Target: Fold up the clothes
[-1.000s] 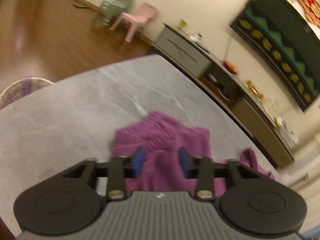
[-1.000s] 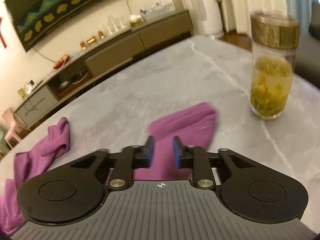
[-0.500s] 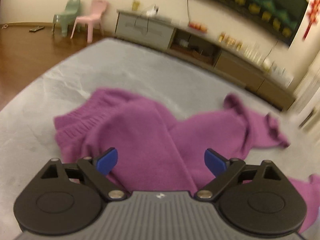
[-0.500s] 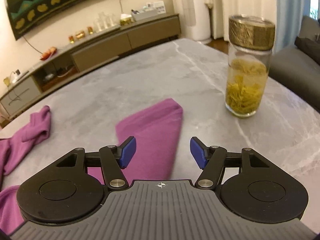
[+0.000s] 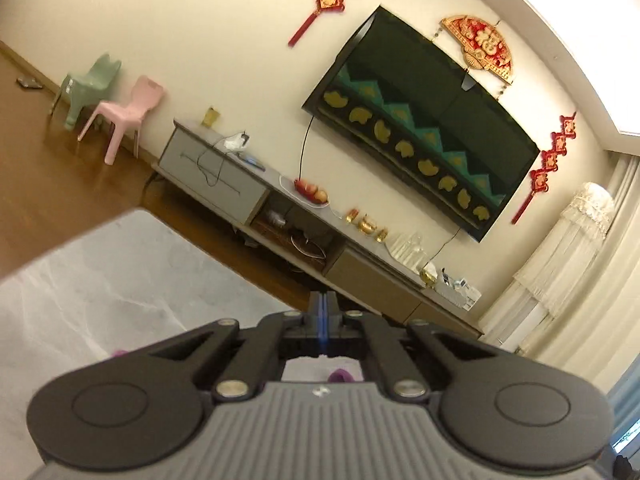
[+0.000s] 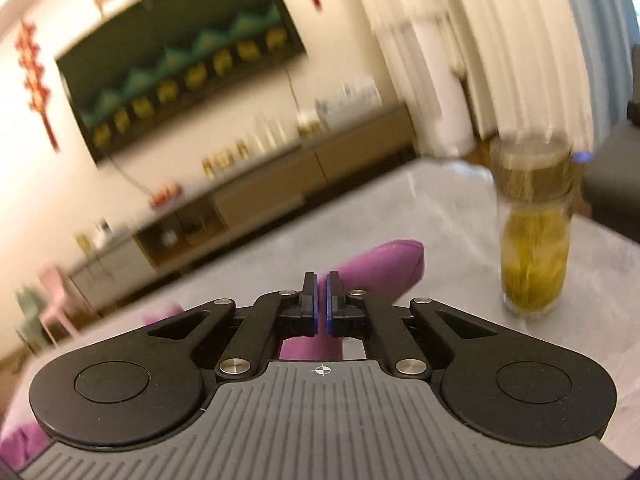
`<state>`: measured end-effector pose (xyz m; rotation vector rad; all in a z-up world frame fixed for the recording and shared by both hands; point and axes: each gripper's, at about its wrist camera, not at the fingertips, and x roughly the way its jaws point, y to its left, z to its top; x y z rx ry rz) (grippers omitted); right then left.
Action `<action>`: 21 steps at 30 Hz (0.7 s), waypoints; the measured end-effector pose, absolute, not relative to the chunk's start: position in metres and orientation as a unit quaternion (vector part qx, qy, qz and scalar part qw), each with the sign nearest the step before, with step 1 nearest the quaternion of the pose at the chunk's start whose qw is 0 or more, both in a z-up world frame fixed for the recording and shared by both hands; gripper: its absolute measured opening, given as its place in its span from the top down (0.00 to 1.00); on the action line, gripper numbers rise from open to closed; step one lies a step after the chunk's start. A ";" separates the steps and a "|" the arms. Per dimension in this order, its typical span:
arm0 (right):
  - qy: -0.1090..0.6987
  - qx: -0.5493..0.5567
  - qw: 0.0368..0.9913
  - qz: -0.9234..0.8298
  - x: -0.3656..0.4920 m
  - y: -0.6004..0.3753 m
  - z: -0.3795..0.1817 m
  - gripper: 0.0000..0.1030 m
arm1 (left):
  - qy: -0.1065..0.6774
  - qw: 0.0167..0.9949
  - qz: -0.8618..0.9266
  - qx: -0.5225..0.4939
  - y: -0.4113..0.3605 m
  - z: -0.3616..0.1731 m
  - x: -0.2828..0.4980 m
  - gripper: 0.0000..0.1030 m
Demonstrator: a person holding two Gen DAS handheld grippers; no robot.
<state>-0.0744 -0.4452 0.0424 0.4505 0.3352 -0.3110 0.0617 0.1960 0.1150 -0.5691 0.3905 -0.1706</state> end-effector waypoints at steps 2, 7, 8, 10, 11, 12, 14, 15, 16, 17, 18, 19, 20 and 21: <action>0.206 0.230 0.944 -0.120 -0.059 -0.441 0.030 1.00 | 0.244 0.925 -0.077 -0.281 0.186 0.097 0.067 0.88; 0.311 0.221 0.922 -0.068 -0.019 -0.418 -0.006 0.90 | 0.353 0.910 -0.022 -0.216 0.133 0.043 0.094 0.27; 0.307 0.221 0.923 -0.070 -0.019 -0.414 -0.005 0.86 | 0.374 0.905 -0.010 -0.201 0.122 0.032 0.100 0.24; 0.303 0.206 0.927 -0.083 -0.023 -0.410 -0.003 0.55 | 0.410 0.895 0.017 -0.172 0.102 0.012 0.112 0.23; 0.302 0.201 0.927 -0.092 -0.026 -0.410 -0.002 0.52 | 0.422 0.892 0.035 -0.159 0.098 0.005 0.120 0.23; 0.302 0.205 0.926 -0.100 -0.028 -0.412 -0.002 0.52 | 0.430 0.890 0.053 -0.144 0.093 -0.003 0.129 0.23; 0.302 0.223 0.920 -0.113 -0.030 -0.420 -0.002 0.49 | 0.442 0.885 0.088 -0.118 0.091 -0.020 0.145 0.39; 0.303 0.232 0.917 -0.119 -0.032 -0.423 -0.003 0.45 | 0.447 0.881 0.100 -0.117 0.094 -0.029 0.147 0.84; 0.303 0.241 0.914 -0.124 -0.033 -0.429 -0.003 0.44 | 0.445 0.881 0.102 -0.124 0.101 -0.031 0.146 0.95; 0.304 0.250 0.910 -0.129 -0.034 -0.435 -0.004 0.44 | 0.434 0.885 0.091 -0.143 0.111 -0.025 0.142 0.95; 0.304 0.255 0.908 -0.134 -0.035 -0.439 -0.005 0.44 | 0.413 0.892 0.073 -0.170 0.122 -0.013 0.134 0.97; 0.306 0.258 0.906 -0.137 -0.037 -0.443 -0.005 0.44 | 0.376 0.903 0.044 -0.202 0.134 0.008 0.121 0.97; 0.306 0.260 0.905 -0.138 -0.038 -0.445 -0.005 0.44 | 0.338 0.913 0.014 -0.229 0.146 0.031 0.103 0.97; 0.306 0.262 0.905 -0.137 -0.041 -0.446 -0.004 0.44 | 0.298 0.920 -0.015 -0.253 0.162 0.055 0.081 0.97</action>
